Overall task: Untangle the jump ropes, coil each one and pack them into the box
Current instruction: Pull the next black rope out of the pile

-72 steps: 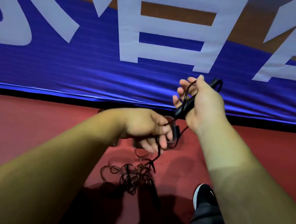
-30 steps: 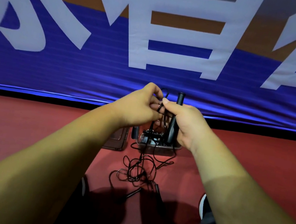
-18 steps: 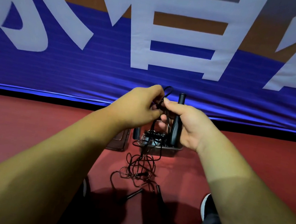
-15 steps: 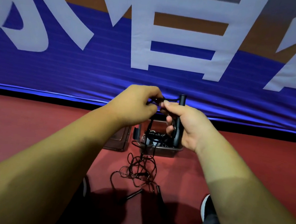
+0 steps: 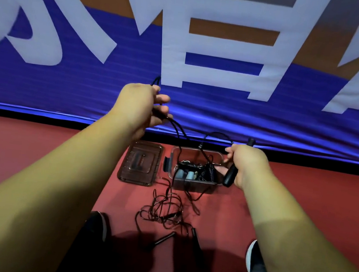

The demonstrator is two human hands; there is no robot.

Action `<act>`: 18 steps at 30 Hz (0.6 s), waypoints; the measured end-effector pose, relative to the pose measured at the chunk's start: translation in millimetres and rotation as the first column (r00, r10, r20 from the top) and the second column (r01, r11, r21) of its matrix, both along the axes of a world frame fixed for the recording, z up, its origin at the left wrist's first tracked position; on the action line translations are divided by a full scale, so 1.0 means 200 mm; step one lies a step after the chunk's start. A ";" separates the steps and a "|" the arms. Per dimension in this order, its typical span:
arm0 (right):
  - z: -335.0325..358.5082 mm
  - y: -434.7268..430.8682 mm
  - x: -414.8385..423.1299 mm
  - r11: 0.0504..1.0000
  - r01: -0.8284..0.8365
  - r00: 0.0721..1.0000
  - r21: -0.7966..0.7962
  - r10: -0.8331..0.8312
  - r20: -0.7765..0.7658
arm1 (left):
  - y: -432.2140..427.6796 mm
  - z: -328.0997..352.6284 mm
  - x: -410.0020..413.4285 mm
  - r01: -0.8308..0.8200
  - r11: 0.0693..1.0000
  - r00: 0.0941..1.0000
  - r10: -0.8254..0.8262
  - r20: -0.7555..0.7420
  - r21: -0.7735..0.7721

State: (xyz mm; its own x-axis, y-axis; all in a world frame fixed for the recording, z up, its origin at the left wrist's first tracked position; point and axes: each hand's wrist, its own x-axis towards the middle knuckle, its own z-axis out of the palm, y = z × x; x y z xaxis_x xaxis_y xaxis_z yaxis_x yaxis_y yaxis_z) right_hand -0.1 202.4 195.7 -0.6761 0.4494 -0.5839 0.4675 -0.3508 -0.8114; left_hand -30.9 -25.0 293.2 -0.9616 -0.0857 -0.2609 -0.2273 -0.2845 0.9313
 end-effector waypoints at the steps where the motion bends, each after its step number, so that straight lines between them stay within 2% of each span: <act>1: 0.00 -0.01 0.00 0.996 -0.029 0.999 0.083 0.027 0.029 | -0.01 0.01 0.00 0.014 0.998 1.000 -0.014 0.014 0.058; 3: 0.01 -0.02 0.00 0.976 -0.037 0.999 0.216 0.028 0.046 | -0.03 0.02 0.00 0.062 0.985 0.997 -0.067 0.024 0.159; 6: 0.07 -0.07 0.01 0.974 -0.007 0.998 0.225 0.022 -0.067 | -0.03 0.04 0.00 0.149 0.959 0.988 -0.156 0.009 0.240; 8: 0.13 -0.12 0.03 0.961 -0.118 0.973 0.249 0.162 -0.162 | -0.02 0.05 0.01 0.198 0.942 0.980 -0.199 -0.025 0.270; 10: 0.18 -0.19 0.07 0.907 -0.303 0.902 0.293 0.372 -0.219 | 0.00 0.05 0.01 0.221 0.918 0.975 -0.214 -0.057 0.330; 12: 0.21 -0.24 0.11 0.836 -0.490 0.802 0.246 0.543 -0.247 | 0.02 0.05 0.00 0.203 0.890 0.979 -0.188 -0.078 0.408; 15: 0.21 -0.29 0.16 0.720 -0.689 0.675 0.077 0.677 -0.295 | 0.04 0.04 -0.03 0.117 0.864 0.993 -0.092 -0.075 0.491; 18: 0.19 -0.33 0.18 0.648 -0.749 0.595 0.137 0.749 -0.292 | 0.03 0.01 -0.06 0.045 0.835 0.999 -0.023 -0.046 0.549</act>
